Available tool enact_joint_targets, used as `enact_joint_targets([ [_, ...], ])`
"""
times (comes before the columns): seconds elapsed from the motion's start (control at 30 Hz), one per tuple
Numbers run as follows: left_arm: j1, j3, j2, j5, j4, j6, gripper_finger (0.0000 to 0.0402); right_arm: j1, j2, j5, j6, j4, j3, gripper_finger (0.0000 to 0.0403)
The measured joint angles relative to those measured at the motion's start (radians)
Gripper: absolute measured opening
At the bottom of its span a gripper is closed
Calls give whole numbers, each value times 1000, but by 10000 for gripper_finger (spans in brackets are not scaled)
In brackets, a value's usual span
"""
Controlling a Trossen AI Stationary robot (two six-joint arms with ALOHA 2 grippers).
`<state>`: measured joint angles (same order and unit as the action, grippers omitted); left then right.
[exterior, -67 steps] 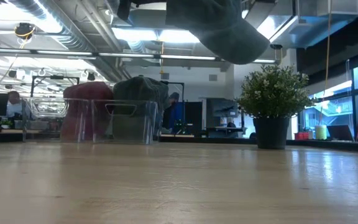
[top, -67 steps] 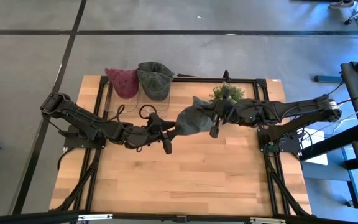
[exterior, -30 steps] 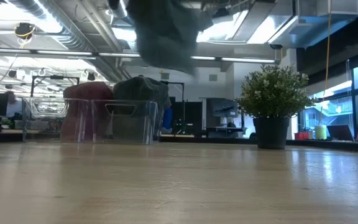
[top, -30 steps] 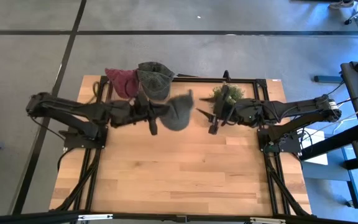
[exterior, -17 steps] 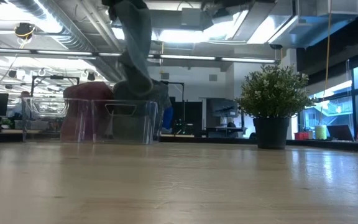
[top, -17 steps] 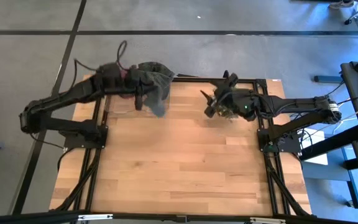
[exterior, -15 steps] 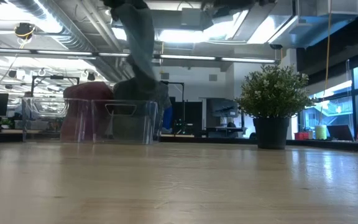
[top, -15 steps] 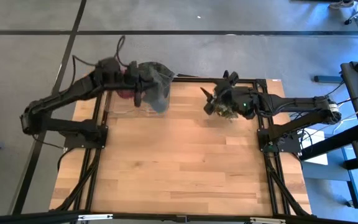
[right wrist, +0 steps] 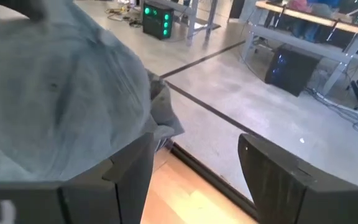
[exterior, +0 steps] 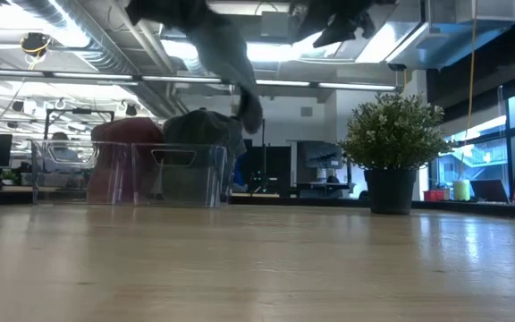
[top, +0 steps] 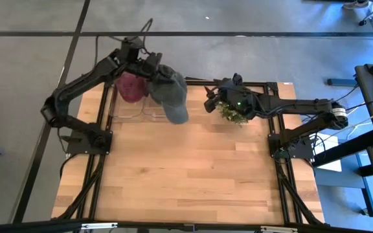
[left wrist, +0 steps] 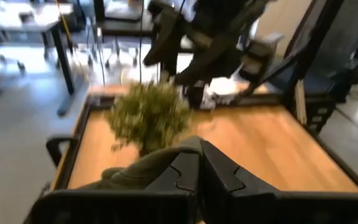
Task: Pick & Place hat
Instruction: Put the black cap into the right transparent bin
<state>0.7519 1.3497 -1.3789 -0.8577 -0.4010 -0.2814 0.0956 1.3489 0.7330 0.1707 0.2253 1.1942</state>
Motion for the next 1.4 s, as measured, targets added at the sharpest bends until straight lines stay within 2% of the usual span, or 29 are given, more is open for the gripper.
enact_joint_targets([
  [0.23,85,23,-70,60,-232,-157,3,0,51,-2,11,-8,-1,234],
  [0.43,156,23,-48,160,-263,-213,3,0,59,-2,10,-43,-2,234],
  [0.63,181,23,-38,394,-302,-298,3,0,59,-2,7,-73,-2,234],
  [0.83,150,-1,-38,633,-313,-392,3,0,59,-2,5,-76,-2,234],
  [0.9,144,-1,-38,685,-313,-411,3,0,59,-2,5,-77,-2,234],
  [1.2,140,-1,-7,710,-319,-438,3,0,59,0,-21,-77,-2,234],
  [1.4,134,-1,31,712,-385,-436,3,0,59,0,-48,-77,-2,234],
])
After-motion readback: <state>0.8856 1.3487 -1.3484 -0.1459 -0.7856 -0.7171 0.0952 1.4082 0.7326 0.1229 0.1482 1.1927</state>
